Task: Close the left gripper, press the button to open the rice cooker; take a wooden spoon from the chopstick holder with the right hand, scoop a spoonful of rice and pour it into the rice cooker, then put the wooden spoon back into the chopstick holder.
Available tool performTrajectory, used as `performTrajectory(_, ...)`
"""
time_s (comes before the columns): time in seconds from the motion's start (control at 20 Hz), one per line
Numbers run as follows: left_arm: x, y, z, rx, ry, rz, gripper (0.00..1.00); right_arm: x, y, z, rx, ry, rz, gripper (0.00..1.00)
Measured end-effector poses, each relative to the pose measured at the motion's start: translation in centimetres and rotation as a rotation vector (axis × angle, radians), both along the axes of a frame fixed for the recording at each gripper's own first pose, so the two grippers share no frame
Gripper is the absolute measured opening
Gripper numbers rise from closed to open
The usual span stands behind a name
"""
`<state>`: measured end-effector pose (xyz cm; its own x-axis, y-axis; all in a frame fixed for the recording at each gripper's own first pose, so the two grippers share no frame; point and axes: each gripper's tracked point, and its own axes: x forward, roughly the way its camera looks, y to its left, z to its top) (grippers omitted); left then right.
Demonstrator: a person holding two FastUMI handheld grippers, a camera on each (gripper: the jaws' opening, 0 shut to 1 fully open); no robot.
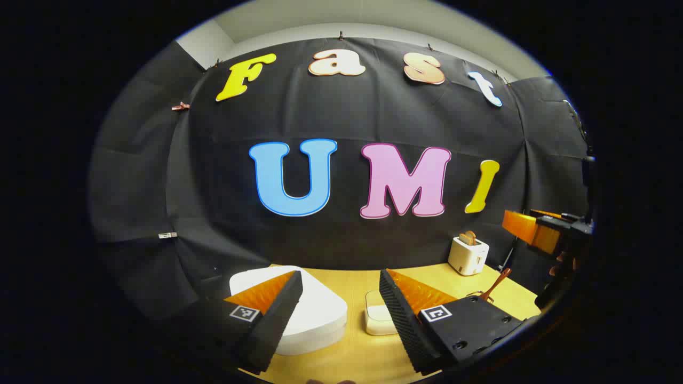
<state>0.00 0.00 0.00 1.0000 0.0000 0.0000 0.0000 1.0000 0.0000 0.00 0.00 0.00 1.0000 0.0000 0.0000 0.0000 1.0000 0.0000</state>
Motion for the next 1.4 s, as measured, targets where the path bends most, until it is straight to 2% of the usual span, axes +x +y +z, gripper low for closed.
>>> performTrajectory(0.15, 0.7, 0.3, -1.6, -0.003, 0.011, -0.045, 0.96, -0.5, -0.4, 0.1, -0.046, -0.008, -0.051, 0.96)
performTrajectory(0.25, 1.1, 0.1, -2.9, -0.022, 0.054, -0.060, 0.95, -1.0, -1.0, 0.3, -0.041, 0.008, -0.074, 0.97)
performTrajectory(0.35, 1.4, -1.0, -2.5, -0.044, 0.044, -0.098, 0.96, -1.2, -1.8, 0.6, -0.032, 0.000, -0.096, 0.97)
performTrajectory(0.5, 2.3, -1.4, -2.8, -0.005, 0.051, -0.098, 0.95, -1.3, -2.2, -0.9, -0.042, 0.051, -0.084, 0.96)
performTrajectory(0.65, 2.8, -2.9, -3.1, 0.006, 0.050, -0.139, 0.96, -1.1, -2.6, -0.9, -0.048, 0.056, -0.078, 0.96)
performTrajectory(0.75, 2.9, -2.7, -3.4, 0.027, 0.060, -0.132, 0.95, -0.8, -2.4, -1.4, -0.044, 0.067, -0.061, 0.96)
performTrajectory(1.1, 3.7, -2.9, -3.2, -0.029, 0.078, -0.143, 0.95, 0.0, -2.6, -2.9, -0.039, 0.100, -0.037, 0.96)
performTrajectory(1.4, 5.8, -1.6, -3.0, -0.002, 0.079, -0.126, 0.93, 1.4, -2.7, -3.7, -0.032, 0.107, -0.038, 0.97)
